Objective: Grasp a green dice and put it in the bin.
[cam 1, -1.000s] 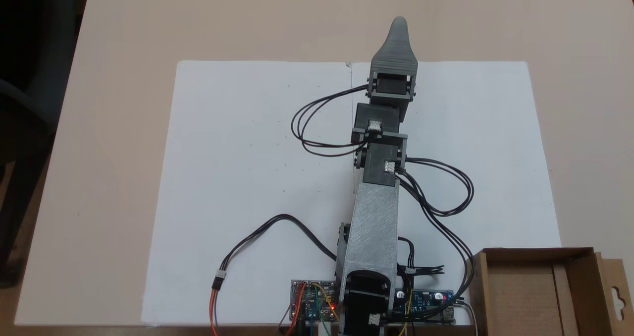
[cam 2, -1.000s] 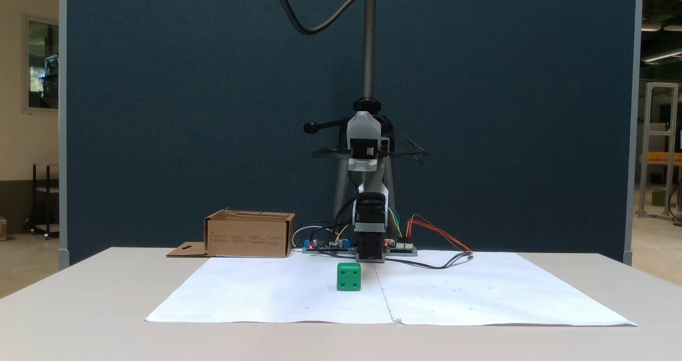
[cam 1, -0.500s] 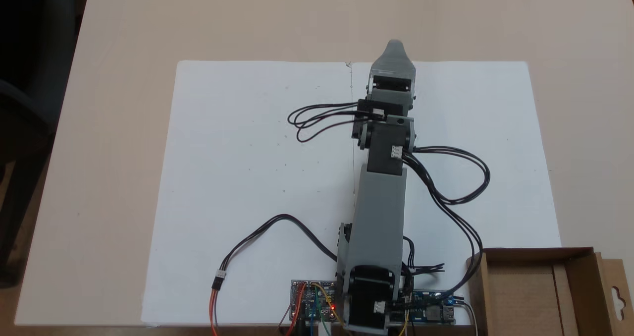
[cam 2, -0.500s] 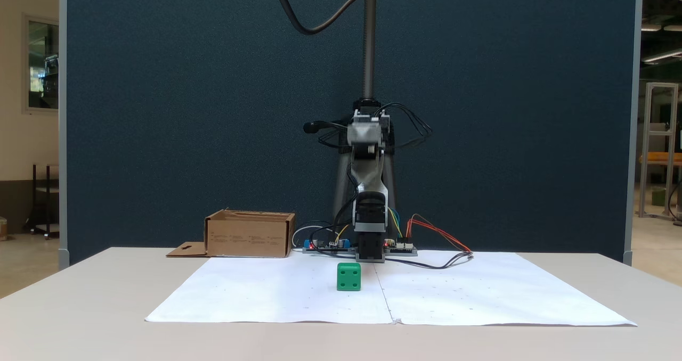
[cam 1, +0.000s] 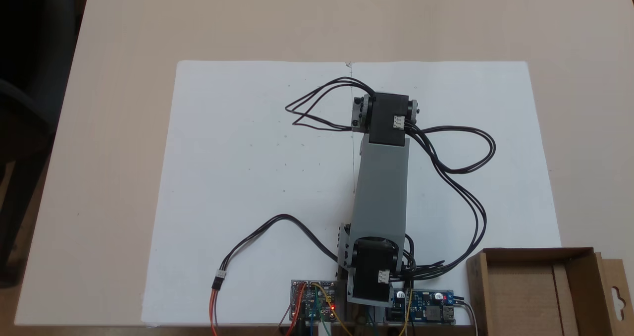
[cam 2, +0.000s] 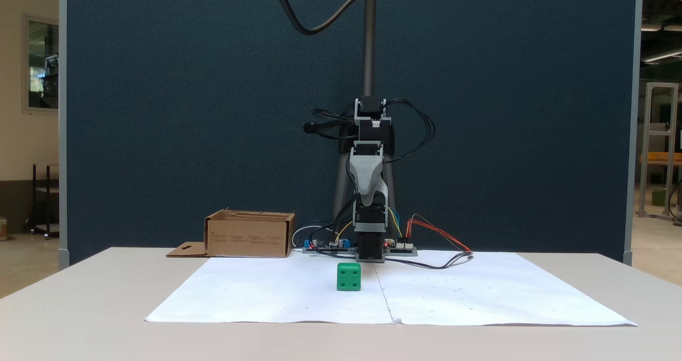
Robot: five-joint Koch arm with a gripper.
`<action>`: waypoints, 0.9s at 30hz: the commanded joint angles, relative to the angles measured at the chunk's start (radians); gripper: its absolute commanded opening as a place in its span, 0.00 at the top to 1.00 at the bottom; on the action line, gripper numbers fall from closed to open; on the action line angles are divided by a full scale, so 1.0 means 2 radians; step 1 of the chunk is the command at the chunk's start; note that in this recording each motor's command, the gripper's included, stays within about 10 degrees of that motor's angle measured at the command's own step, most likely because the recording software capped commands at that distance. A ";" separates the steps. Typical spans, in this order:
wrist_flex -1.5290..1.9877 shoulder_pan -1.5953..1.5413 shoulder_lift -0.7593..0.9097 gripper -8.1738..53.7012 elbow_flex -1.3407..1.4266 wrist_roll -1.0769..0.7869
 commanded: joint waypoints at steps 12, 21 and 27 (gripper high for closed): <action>0.114 0.035 -0.041 0.16 -0.046 -0.101; 0.076 0.096 -0.094 0.16 -0.071 -0.163; 0.058 0.099 -0.133 0.16 -0.097 -0.163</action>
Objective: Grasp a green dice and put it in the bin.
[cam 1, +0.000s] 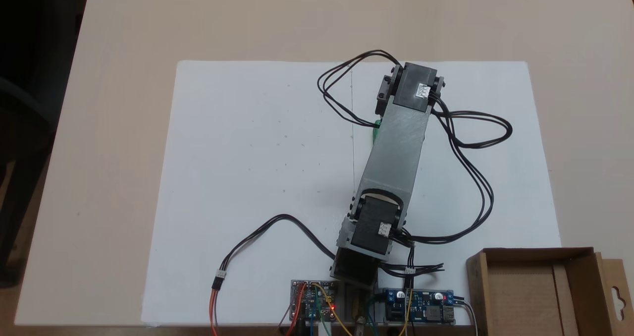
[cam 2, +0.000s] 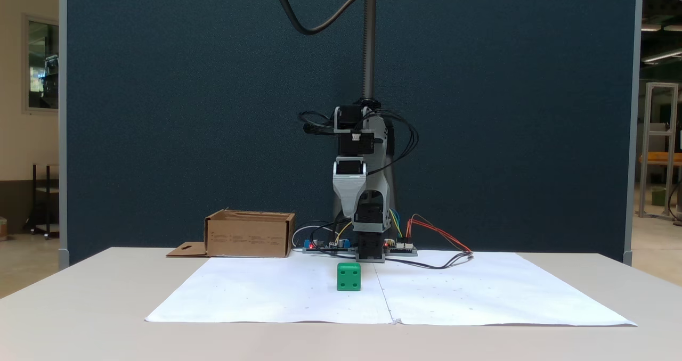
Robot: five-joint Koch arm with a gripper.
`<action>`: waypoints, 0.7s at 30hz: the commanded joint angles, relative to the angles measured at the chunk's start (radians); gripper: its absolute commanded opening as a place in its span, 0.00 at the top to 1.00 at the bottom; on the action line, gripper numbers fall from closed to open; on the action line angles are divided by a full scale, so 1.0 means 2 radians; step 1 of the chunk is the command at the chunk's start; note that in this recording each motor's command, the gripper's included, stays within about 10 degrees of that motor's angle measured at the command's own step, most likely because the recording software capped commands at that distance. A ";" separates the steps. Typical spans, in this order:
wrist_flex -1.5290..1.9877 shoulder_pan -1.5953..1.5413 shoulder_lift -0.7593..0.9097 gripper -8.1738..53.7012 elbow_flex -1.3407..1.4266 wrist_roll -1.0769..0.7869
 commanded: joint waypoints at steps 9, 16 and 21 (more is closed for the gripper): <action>-0.026 -0.001 -0.044 0.16 -0.073 -0.016; -0.048 -0.018 -0.067 0.16 -0.075 0.016; -0.062 -0.027 -0.078 0.17 -0.081 0.034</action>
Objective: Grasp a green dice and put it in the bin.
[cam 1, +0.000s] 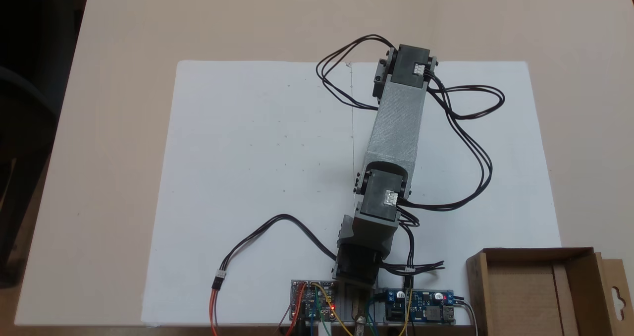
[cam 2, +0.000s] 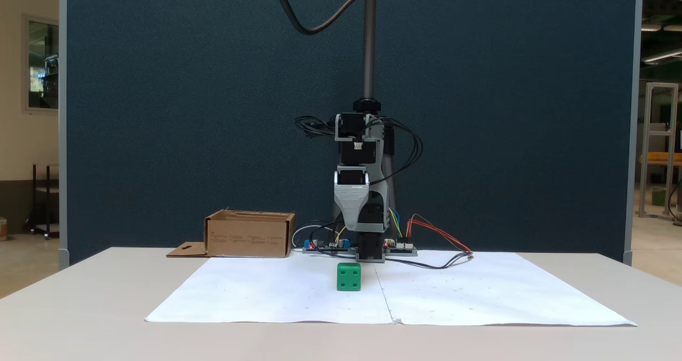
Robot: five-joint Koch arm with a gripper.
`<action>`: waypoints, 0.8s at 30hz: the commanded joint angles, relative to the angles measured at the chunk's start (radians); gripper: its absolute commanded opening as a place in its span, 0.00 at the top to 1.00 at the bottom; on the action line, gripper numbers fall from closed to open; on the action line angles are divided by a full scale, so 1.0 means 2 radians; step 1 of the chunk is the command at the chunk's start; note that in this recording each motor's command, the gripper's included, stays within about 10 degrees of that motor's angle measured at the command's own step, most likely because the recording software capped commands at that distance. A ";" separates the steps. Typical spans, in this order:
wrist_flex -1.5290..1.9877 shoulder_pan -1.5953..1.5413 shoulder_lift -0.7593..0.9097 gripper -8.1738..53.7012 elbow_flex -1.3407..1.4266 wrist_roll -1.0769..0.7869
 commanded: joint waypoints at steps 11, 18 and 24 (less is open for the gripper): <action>-0.009 0.001 -0.008 0.17 -0.035 0.087; -0.011 -0.002 -0.012 0.17 -0.035 0.117; -0.023 -0.008 -0.015 0.17 -0.031 0.122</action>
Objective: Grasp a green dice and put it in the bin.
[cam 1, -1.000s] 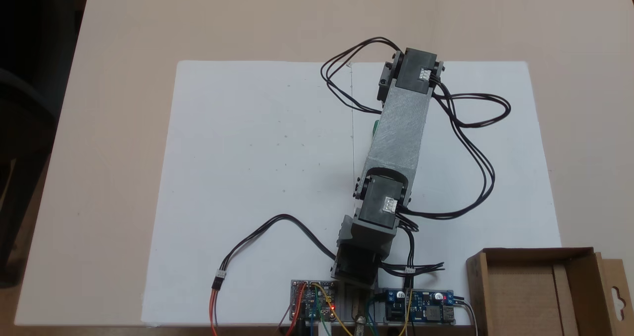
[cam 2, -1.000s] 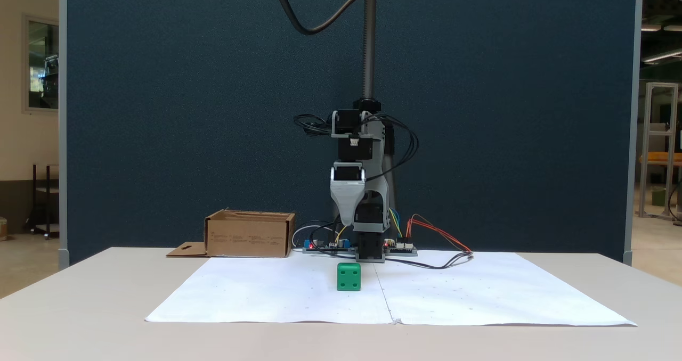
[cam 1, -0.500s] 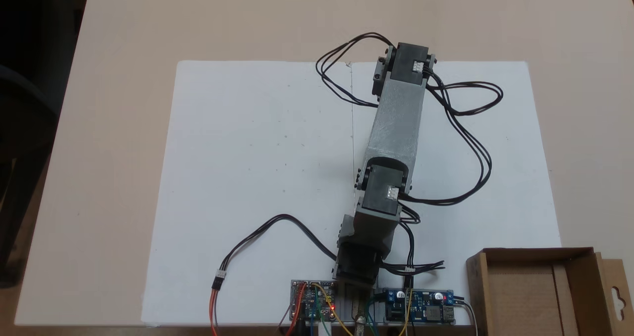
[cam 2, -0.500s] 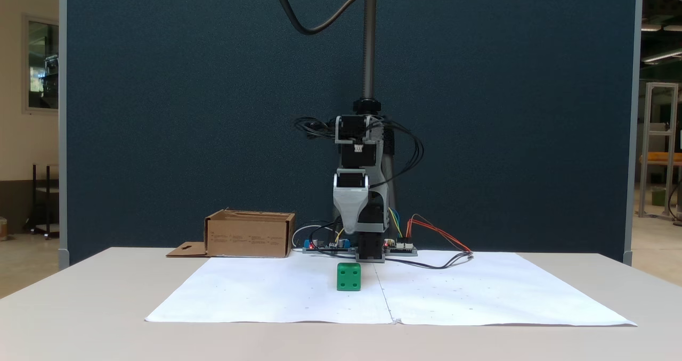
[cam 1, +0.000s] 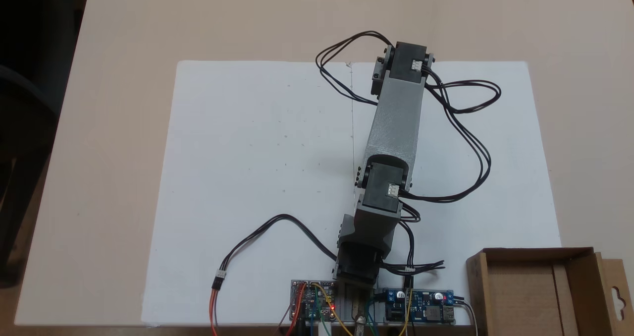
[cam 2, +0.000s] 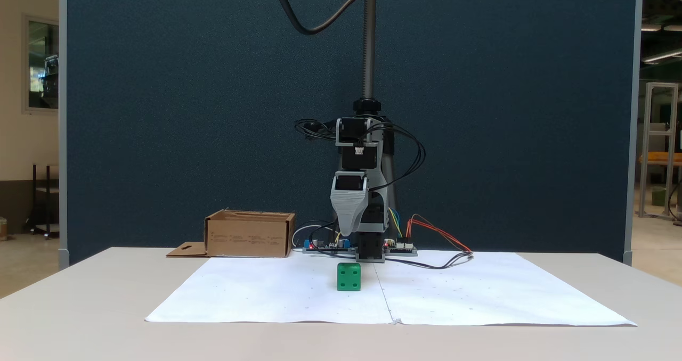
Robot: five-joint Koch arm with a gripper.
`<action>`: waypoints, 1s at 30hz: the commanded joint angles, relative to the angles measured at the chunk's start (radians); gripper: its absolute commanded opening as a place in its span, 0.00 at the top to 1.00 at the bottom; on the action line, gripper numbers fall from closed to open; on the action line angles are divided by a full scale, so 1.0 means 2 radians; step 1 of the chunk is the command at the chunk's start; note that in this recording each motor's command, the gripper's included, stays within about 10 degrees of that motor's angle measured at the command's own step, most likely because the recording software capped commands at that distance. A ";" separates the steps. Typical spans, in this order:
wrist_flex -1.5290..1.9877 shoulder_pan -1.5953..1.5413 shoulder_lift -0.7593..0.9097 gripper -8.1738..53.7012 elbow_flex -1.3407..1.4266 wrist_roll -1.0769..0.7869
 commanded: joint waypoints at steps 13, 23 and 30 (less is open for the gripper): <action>-0.095 -0.003 0.002 0.17 0.076 0.018; -0.144 -0.006 0.002 0.17 0.110 0.006; -0.150 -0.007 -0.008 0.17 0.113 -0.031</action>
